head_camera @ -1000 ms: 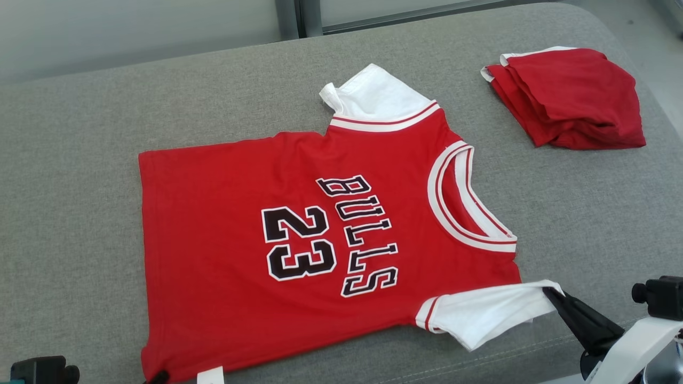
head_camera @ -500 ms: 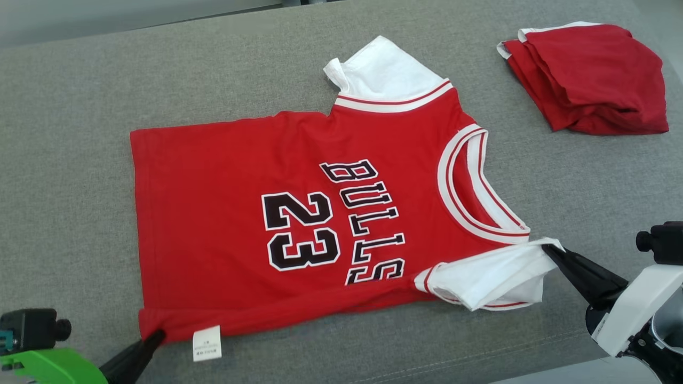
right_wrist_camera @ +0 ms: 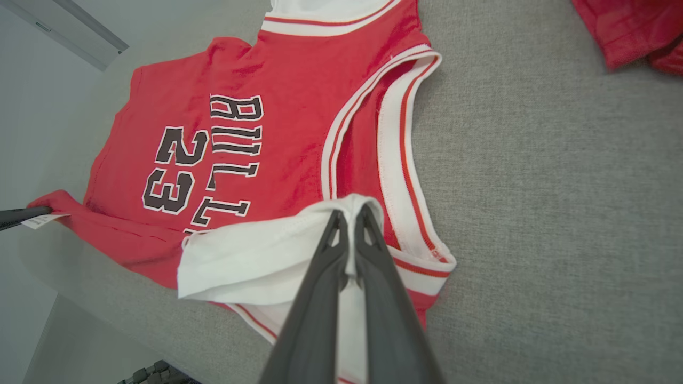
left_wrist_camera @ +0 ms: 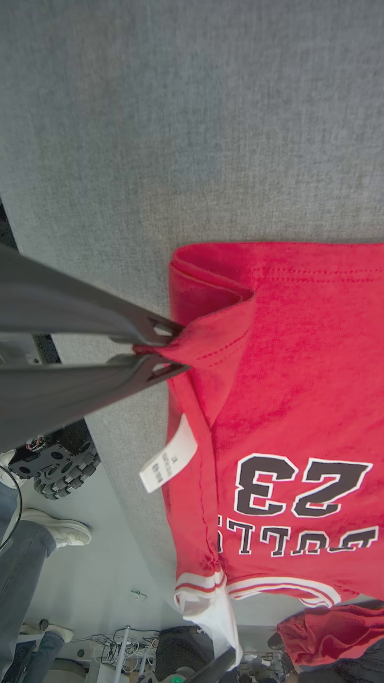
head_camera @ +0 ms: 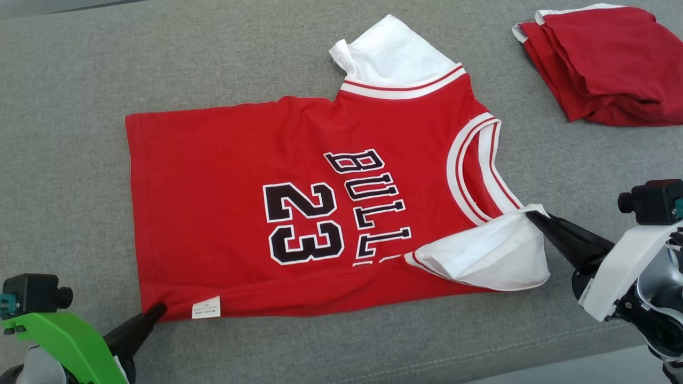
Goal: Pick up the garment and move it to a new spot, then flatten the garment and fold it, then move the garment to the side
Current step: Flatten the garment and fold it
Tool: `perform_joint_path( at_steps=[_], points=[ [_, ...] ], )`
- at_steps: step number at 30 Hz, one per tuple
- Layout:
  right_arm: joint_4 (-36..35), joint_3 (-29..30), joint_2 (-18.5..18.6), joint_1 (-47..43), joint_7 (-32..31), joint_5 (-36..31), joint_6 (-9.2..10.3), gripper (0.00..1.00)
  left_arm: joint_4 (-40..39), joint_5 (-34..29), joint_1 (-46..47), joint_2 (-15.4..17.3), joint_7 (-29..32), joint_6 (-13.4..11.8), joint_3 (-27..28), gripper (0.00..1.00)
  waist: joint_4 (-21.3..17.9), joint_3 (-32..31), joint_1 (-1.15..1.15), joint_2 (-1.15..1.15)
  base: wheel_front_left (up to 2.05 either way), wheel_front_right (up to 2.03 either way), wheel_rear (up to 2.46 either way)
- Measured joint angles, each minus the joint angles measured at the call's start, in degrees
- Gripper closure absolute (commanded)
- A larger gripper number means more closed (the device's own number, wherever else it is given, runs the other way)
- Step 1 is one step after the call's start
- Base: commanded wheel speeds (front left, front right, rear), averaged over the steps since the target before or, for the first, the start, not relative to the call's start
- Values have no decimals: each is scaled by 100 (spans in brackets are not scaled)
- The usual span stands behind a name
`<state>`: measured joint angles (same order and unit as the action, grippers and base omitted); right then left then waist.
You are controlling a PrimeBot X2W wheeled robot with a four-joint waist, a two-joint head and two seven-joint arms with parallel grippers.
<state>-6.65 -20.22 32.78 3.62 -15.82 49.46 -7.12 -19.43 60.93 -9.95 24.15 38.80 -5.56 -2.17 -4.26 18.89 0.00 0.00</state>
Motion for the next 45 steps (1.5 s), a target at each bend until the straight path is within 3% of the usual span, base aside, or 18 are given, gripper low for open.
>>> perform_joint_path(
  at_steps=[28, 31, 32, 33, 34, 35, 36, 37, 38, 45],
  points=[
    [601, -289, -222, 923, -341, 0, 0, 100, 772, -175, 928, -132, 300, -110, -175, 100, 93, 260, 0, 0, 0, 0, 0],
    [700, -297, -233, 982, -339, -1, 0, 100, 818, -225, 1035, -151, 300, -111, -172, 92, 98, 270, 0, 0, 0, 0, 0],
    [726, -298, -237, 1012, -338, -1, 0, 100, 838, -230, 1065, -159, 299, -111, -171, 82, 98, 271, 0, 0, 0, 0, 0],
    [748, -299, -247, 1038, -336, -4, 0, 98, 867, -231, 1089, -167, 299, -111, -171, 73, 98, 271, 0, 0, 0, 0, 0],
    [775, -298, -258, 1058, -315, -14, 0, 85, 888, -233, 1096, -176, 299, -111, -167, 62, 96, 270, 0, 0, 0, 0, 0],
    [805, -287, -278, 1087, -275, -21, 0, 58, 909, -258, 1100, -183, 287, -113, -157, 52, 91, 271, 0, 0, 0, 0, 0],
    [829, -276, -297, 1128, -229, -55, 0, 18, 937, -313, 1109, -185, 268, -126, -157, 22, 88, 272, 0, 0, 0, 0, 0],
    [850, -267, -304, 1159, -188, -100, 0, 0, 960, -385, 1117, -186, 260, -127, -154, 12, 88, 272, 0, 0, 0, 0, 0],
    [882, -246, -318, 1193, -163, -121, 0, 0, 975, -435, 1125, -194, 218, -127, -137, 0, 87, 271, 0, 0, 0, 0, 0],
    [1080, -245, -389, 1255, -33, -165, 0, 0, 1004, -498, 1363, -288, 43, -136, -40, 0, 90, 243, 0, 0, 0, 0, 0]
  ],
)
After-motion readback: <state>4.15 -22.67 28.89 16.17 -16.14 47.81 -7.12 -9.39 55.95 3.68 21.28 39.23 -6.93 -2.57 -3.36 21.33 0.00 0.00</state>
